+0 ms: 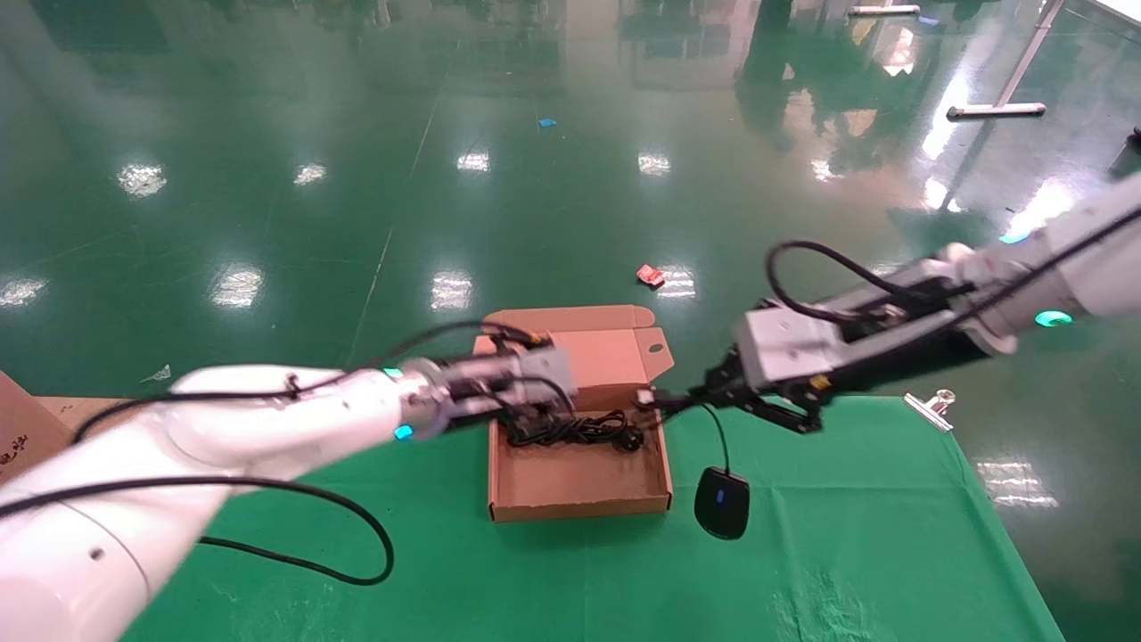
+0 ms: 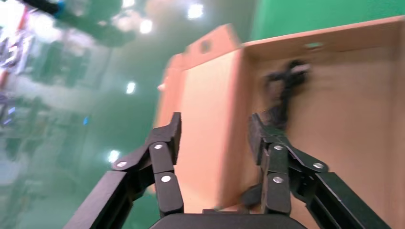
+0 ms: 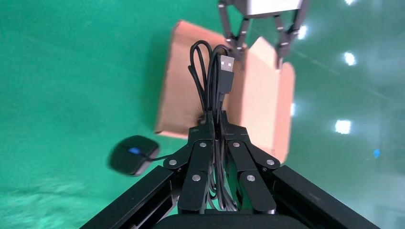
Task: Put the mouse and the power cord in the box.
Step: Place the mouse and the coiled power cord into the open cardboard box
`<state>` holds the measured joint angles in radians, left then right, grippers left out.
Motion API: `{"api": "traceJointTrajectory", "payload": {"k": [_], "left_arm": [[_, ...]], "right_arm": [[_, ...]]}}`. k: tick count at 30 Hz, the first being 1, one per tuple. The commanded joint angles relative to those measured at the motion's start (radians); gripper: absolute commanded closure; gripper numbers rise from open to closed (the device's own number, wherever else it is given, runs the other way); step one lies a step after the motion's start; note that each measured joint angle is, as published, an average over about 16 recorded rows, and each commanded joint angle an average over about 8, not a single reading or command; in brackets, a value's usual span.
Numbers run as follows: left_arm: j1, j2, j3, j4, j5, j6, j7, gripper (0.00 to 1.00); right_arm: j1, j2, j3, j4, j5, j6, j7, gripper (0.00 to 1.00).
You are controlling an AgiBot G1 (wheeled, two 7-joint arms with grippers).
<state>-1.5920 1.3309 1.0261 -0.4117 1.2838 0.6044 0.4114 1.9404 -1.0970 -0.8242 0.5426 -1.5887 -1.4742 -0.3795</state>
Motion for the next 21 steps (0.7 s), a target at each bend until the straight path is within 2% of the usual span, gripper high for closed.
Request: {"api": "traceJointTrajectory", "payload": {"k": [1,4,11,16,21], "left_arm": [[-0.011,0.001,0.001,0.019,-0.020,-0.012,0.008,0.00],[-0.029,-0.058,-0.023,0.015,-0.067,0.085,0.042,0.00],[-0.046,-0.269,-0.117,-0.012,-0.219,0.385,0.164,0.00],[-0.050,-0.381,-0.151,0.008,-0.268,0.496,0.217,0.00],[-0.042,-0.462,-0.166,0.031,-0.290,0.561,0.244,0.00]], "right_arm": [[0.011,-0.021,-0.001,-0.004,-0.003,0.009,0.002,1.00],[0.019,-0.071,-0.006,-0.026,-0.010,0.029,0.000,1.00],[0.010,-0.209,-0.034,-0.106,-0.047,0.116,-0.019,1.00],[-0.019,-0.265,-0.065,-0.122,-0.050,0.197,-0.028,1.00],[-0.072,-0.276,-0.122,-0.056,-0.017,0.295,0.001,1.00]]}}
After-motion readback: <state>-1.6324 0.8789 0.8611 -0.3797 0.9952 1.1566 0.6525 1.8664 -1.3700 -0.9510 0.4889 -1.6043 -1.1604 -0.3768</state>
